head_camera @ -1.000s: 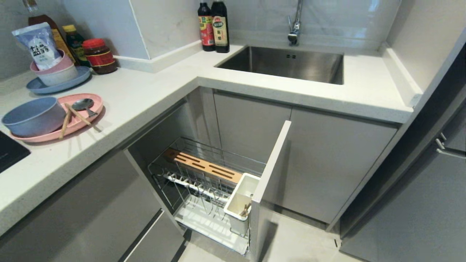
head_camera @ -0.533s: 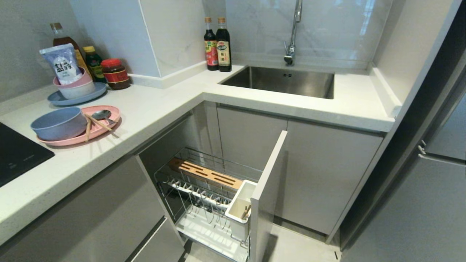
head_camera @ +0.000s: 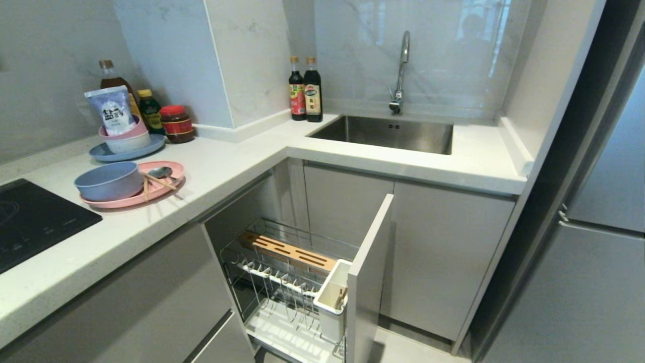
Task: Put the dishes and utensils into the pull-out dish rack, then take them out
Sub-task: Close the cupboard
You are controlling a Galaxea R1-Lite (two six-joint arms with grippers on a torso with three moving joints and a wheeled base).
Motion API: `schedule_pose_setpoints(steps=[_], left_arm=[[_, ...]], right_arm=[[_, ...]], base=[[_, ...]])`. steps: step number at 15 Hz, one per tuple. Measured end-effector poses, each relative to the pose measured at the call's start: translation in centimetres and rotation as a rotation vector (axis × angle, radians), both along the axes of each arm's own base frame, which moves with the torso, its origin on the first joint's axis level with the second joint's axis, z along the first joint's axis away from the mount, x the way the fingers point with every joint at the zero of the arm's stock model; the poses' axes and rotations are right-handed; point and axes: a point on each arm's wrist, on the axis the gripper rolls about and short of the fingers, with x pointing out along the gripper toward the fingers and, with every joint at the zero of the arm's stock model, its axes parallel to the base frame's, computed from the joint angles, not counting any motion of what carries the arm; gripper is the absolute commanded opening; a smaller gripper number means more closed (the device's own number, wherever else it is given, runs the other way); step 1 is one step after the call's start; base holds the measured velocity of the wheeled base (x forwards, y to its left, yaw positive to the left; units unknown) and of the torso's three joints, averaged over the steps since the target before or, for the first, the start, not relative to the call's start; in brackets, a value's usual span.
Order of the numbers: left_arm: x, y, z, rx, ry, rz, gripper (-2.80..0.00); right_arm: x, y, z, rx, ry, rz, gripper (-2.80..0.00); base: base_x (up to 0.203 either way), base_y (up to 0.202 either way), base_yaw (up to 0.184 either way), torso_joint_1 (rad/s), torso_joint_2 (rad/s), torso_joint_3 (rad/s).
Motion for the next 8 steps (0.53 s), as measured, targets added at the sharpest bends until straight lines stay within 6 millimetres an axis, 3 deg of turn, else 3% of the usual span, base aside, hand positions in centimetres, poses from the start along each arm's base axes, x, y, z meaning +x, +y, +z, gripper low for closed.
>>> schedule_pose_setpoints(steps=[8], left_arm=[[0.00,0.02,0.01,-0.010,-0.001,0.007,-2.80]], right_arm=[[0.00,0.00,0.00,0.000,0.000,0.000,-2.80]], base=[[0.000,0.000,0.000,0.000,0.00,0.000]])
